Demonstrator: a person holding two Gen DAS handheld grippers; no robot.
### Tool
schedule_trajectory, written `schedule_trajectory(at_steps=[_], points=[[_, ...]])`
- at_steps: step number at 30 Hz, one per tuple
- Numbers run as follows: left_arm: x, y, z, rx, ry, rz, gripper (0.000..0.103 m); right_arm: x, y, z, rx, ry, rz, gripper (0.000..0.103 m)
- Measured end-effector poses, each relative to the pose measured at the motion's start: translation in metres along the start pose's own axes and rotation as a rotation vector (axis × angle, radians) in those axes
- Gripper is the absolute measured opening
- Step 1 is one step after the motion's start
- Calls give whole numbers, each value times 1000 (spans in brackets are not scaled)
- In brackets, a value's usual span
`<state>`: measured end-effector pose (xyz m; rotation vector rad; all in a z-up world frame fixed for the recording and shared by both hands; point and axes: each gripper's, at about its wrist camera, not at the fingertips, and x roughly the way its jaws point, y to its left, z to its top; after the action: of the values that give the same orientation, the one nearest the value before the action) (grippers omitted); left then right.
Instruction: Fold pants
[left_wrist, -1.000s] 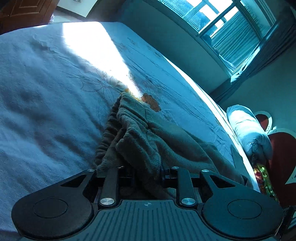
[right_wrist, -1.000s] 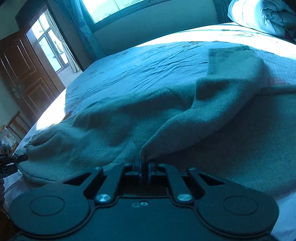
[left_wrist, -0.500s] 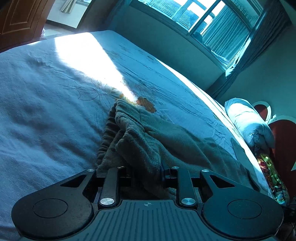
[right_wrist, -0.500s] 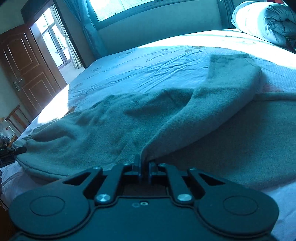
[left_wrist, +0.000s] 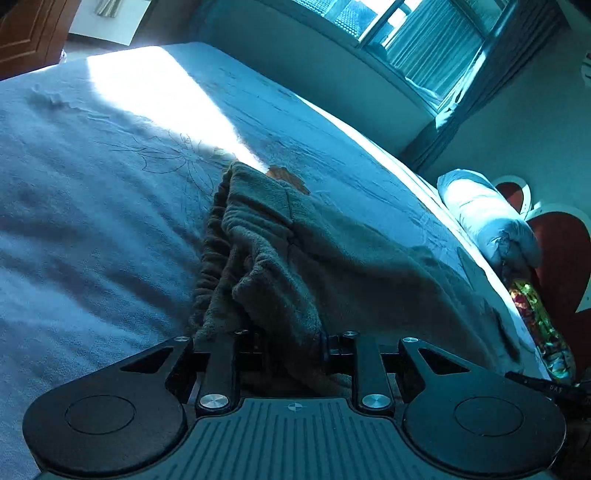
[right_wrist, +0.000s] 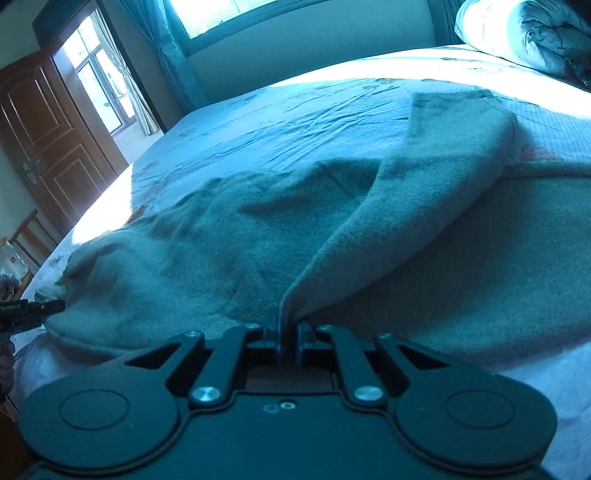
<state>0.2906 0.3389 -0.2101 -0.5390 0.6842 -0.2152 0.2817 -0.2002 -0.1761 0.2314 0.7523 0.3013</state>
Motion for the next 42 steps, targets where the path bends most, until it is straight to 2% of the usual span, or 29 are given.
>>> schedule_trajectory(at_steps=[1,2,6,8,10,14,17,21,26,30,32,35,36,38,42], points=[[-4,4,-1,-50,-21,-15,24,1,2,0,-15,2,-4,0],[-4,4,-3,-47,-29,-10,24,2,2,0,-21,4,-7,0],[-5,-12,1,43,-31,40,24,2,1,0,-14,10,-2,0],[-1,-23,4,148,-20,95,26,3,1,0,-23,9,-4,1],[3,-18,4,125,-2,98,27,6,1,-3,-18,12,-9,1],[-14,-25,9,134,-53,88,27,-1,3,-2,-18,-16,4,1],[-9,-22,3,158,-11,119,27,7,-1,-5,-9,14,7,1],[-18,-21,4,112,-60,85,27,2,-1,-2,0,-7,25,1],[-9,-18,-2,136,-13,117,28,9,-6,-7,3,12,29,1],[-23,-22,0,132,-16,117,33,-8,-13,-3,41,-26,24,13],[-34,-30,-2,143,-28,145,34,-21,-21,-1,60,-54,21,13],[-48,-45,-8,183,-38,228,38,-38,-35,1,63,-77,1,13],[-51,-48,-11,186,-43,260,43,-43,-39,3,65,-88,-12,13],[-58,-60,-16,174,-74,319,44,-52,-48,7,66,-104,-30,13],[-46,-117,-36,175,-136,309,45,-57,-56,20,48,-133,-72,13]])
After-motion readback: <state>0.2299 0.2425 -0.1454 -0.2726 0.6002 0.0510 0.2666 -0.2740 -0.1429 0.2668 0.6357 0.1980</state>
